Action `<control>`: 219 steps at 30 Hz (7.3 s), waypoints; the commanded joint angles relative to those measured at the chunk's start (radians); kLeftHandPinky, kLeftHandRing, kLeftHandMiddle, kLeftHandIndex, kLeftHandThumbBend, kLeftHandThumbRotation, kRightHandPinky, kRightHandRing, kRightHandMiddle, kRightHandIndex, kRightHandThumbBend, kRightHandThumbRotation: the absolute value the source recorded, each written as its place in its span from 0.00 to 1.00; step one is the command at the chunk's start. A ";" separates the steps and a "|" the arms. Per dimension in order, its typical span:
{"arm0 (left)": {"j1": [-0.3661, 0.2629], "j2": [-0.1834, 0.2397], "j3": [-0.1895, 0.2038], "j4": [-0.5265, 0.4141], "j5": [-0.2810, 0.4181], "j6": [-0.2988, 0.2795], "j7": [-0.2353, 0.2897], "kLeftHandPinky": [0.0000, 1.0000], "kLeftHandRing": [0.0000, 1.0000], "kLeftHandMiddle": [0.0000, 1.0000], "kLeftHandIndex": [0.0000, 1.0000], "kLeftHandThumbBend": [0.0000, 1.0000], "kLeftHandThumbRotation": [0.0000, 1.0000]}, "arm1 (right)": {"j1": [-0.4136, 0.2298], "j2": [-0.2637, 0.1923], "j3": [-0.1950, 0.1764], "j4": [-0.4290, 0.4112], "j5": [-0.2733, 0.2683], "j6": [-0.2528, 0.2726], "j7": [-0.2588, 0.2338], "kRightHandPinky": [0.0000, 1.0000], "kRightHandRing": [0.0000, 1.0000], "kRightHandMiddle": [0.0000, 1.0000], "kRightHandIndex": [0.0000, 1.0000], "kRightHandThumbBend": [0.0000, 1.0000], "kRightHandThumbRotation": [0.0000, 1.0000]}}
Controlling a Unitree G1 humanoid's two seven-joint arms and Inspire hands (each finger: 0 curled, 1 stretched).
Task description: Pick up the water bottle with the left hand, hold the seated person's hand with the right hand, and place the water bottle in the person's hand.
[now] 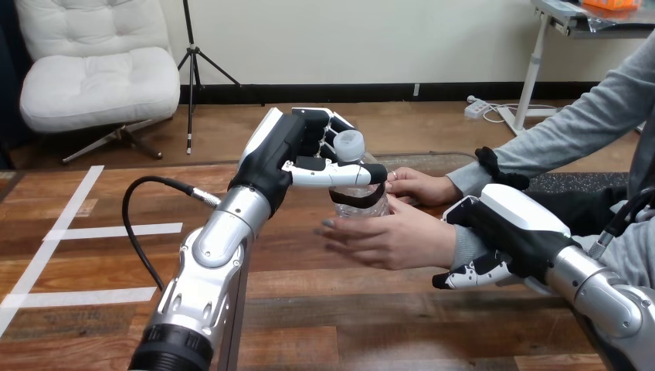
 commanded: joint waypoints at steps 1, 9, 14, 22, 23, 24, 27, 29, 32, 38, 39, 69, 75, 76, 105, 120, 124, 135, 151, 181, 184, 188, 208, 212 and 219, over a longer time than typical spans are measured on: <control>-0.029 -0.007 -0.011 -0.102 -0.009 0.014 -0.006 0.27 0.32 0.37 0.40 0.72 0.00 | -0.093 0.009 -0.012 -0.050 0.015 -0.015 -0.015 0.19 0.23 0.29 0.31 0.62 0.00; -0.013 -0.012 -0.013 -0.130 -0.018 0.030 -0.022 0.25 0.32 0.37 0.39 0.73 0.00 | -0.092 0.011 -0.014 -0.050 0.019 -0.015 -0.013 0.19 0.23 0.29 0.31 0.62 0.00; 0.017 -0.003 -0.018 -0.188 -0.017 0.068 -0.044 0.24 0.31 0.36 0.38 0.74 0.00 | -0.090 0.008 -0.013 -0.053 0.016 -0.007 -0.008 0.19 0.23 0.29 0.31 0.62 0.00; 0.028 -0.007 -0.012 -0.219 -0.026 0.105 -0.054 0.24 0.30 0.36 0.38 0.74 0.00 | -0.088 0.006 -0.013 -0.054 0.014 -0.013 -0.014 0.19 0.23 0.29 0.30 0.62 0.00; 0.029 -0.007 -0.012 -0.222 -0.026 0.107 -0.054 0.24 0.30 0.36 0.38 0.74 0.00 | -0.087 0.006 -0.013 -0.055 0.014 -0.013 -0.015 0.19 0.23 0.29 0.30 0.62 0.00; 0.030 -0.008 -0.012 -0.225 -0.028 0.112 -0.055 0.24 0.30 0.36 0.38 0.74 0.00 | -0.087 0.005 -0.013 -0.055 0.013 -0.014 -0.015 0.19 0.23 0.29 0.30 0.62 0.00; 0.032 -0.008 -0.011 -0.232 -0.029 0.118 -0.056 0.24 0.30 0.36 0.38 0.74 0.00 | -0.088 0.004 -0.013 -0.054 0.012 -0.017 -0.016 0.19 0.23 0.29 0.30 0.62 0.00; 0.033 -0.007 -0.012 -0.234 -0.028 0.119 -0.056 0.24 0.30 0.36 0.38 0.74 0.00 | -0.088 0.004 -0.013 -0.054 0.012 -0.018 -0.016 0.19 0.23 0.29 0.30 0.62 0.00; 0.034 -0.007 -0.011 -0.235 -0.031 0.121 -0.057 0.24 0.31 0.36 0.38 0.74 0.00 | -0.088 0.005 -0.014 -0.052 0.015 -0.019 -0.013 0.19 0.23 0.29 0.30 0.62 0.00; 0.035 -0.006 -0.013 -0.240 -0.029 0.130 -0.055 0.25 0.31 0.36 0.38 0.73 0.00 | -0.087 0.004 -0.014 -0.050 0.016 -0.016 -0.013 0.19 0.23 0.29 0.30 0.62 0.00; 0.035 -0.006 -0.013 -0.240 -0.028 0.130 -0.055 0.25 0.31 0.36 0.38 0.73 0.00 | -0.087 0.004 -0.014 -0.048 0.016 -0.017 -0.014 0.19 0.23 0.29 0.30 0.62 0.00; 0.037 -0.017 -0.004 -0.240 -0.029 0.139 -0.029 0.26 0.32 0.37 0.40 0.73 0.00 | -0.084 0.002 -0.014 -0.049 0.011 -0.010 -0.018 0.19 0.23 0.30 0.31 0.63 0.00; 0.038 -0.023 0.002 -0.239 -0.038 0.152 -0.022 0.29 0.35 0.39 0.41 0.72 0.00 | -0.084 0.002 -0.015 -0.045 0.015 -0.014 -0.015 0.19 0.23 0.30 0.31 0.63 0.00; 0.038 -0.025 0.004 -0.241 -0.042 0.157 -0.022 0.29 0.36 0.40 0.41 0.73 0.00 | -0.084 0.002 -0.015 -0.047 0.015 -0.013 -0.014 0.19 0.23 0.30 0.31 0.63 0.00; 0.015 0.011 0.001 -0.141 -0.072 0.095 -0.085 0.68 0.78 0.84 0.88 0.99 0.64 | -0.081 -0.003 -0.012 -0.051 0.010 -0.018 -0.019 0.19 0.23 0.30 0.31 0.64 0.00; 0.020 0.007 0.010 -0.141 -0.092 0.096 -0.111 0.93 0.96 0.98 0.99 1.00 0.81 | -0.079 0.000 -0.014 -0.046 0.017 -0.014 -0.013 0.20 0.24 0.30 0.31 0.64 0.00; 0.021 0.011 0.006 -0.139 -0.086 0.086 -0.114 0.97 0.99 0.99 1.00 1.00 0.85 | -0.080 0.000 -0.013 -0.042 0.015 -0.016 -0.014 0.20 0.24 0.30 0.31 0.64 0.00; 0.023 0.018 0.000 -0.139 -0.069 0.074 -0.113 1.00 1.00 1.00 1.00 1.00 0.98 | -0.081 0.001 -0.013 -0.036 0.019 -0.016 -0.010 0.20 0.23 0.30 0.31 0.63 0.00; 0.021 -0.006 0.031 -0.123 -0.137 0.062 -0.122 1.00 1.00 1.00 1.00 1.00 1.00 | -0.078 0.000 -0.013 -0.040 0.020 -0.010 -0.006 0.20 0.24 0.30 0.32 0.63 0.00; 0.016 0.004 0.027 -0.116 -0.156 0.038 -0.119 1.00 1.00 1.00 1.00 1.00 1.00 | -0.070 -0.016 -0.005 -0.075 -0.084 0.016 -0.070 0.57 0.64 0.69 0.70 1.00 0.38; 0.015 0.006 0.026 -0.114 -0.155 0.035 -0.120 1.00 1.00 1.00 1.00 1.00 1.00 | -0.070 -0.014 -0.006 -0.074 -0.084 0.018 -0.069 0.58 0.65 0.70 0.71 1.00 0.40; 0.015 0.008 0.025 -0.114 -0.154 0.035 -0.120 1.00 1.00 1.00 1.00 1.00 1.00 | -0.069 -0.012 -0.008 -0.069 -0.079 0.016 -0.070 0.60 0.67 0.71 0.73 1.00 0.41; 0.014 0.015 0.028 -0.109 -0.157 0.034 -0.122 1.00 1.00 1.00 1.00 1.00 1.00 | -0.069 -0.013 -0.007 -0.061 -0.070 -0.004 -0.066 0.72 0.75 0.77 0.78 1.00 0.56; 0.013 0.016 0.027 -0.110 -0.155 0.036 -0.121 1.00 1.00 1.00 1.00 1.00 1.00 | -0.070 -0.015 -0.006 -0.060 -0.067 0.002 -0.050 0.74 0.77 0.79 0.79 1.00 0.60; 0.013 0.017 0.028 -0.111 -0.157 0.039 -0.122 1.00 1.00 1.00 1.00 1.00 1.00 | -0.071 -0.014 -0.006 -0.056 -0.066 0.002 -0.049 0.79 0.81 0.82 0.82 1.00 0.65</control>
